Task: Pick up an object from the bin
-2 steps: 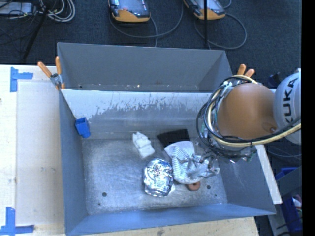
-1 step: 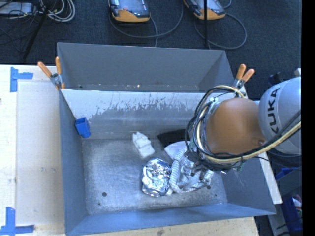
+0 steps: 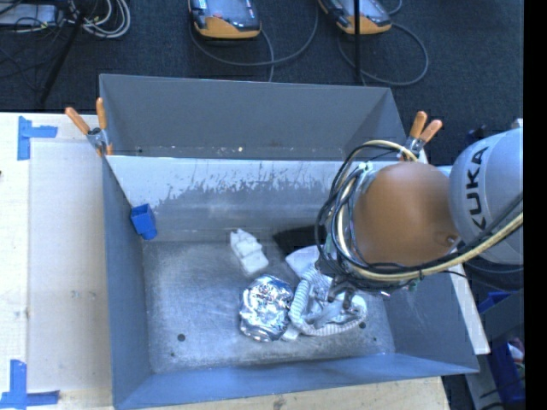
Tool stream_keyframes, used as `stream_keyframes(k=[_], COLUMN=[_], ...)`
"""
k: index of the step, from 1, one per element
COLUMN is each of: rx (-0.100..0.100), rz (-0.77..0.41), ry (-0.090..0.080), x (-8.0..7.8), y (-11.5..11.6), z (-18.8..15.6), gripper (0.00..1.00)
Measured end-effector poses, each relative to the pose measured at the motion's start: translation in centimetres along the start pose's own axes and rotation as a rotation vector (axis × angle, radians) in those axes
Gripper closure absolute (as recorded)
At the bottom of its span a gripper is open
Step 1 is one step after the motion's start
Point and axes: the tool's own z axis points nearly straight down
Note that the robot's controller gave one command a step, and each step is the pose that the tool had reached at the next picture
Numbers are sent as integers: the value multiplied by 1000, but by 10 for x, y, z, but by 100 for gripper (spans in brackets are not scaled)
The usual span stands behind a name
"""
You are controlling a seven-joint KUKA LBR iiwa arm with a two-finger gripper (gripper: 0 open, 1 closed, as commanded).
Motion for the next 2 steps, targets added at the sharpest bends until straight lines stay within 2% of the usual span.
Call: stream_keyframes(k=[1, 2], rx=[11, 11], rz=[-8, -9], ry=[4, 4], x=[-11, -11], y=[-2, -2], z=[44, 44], gripper=[100, 100])
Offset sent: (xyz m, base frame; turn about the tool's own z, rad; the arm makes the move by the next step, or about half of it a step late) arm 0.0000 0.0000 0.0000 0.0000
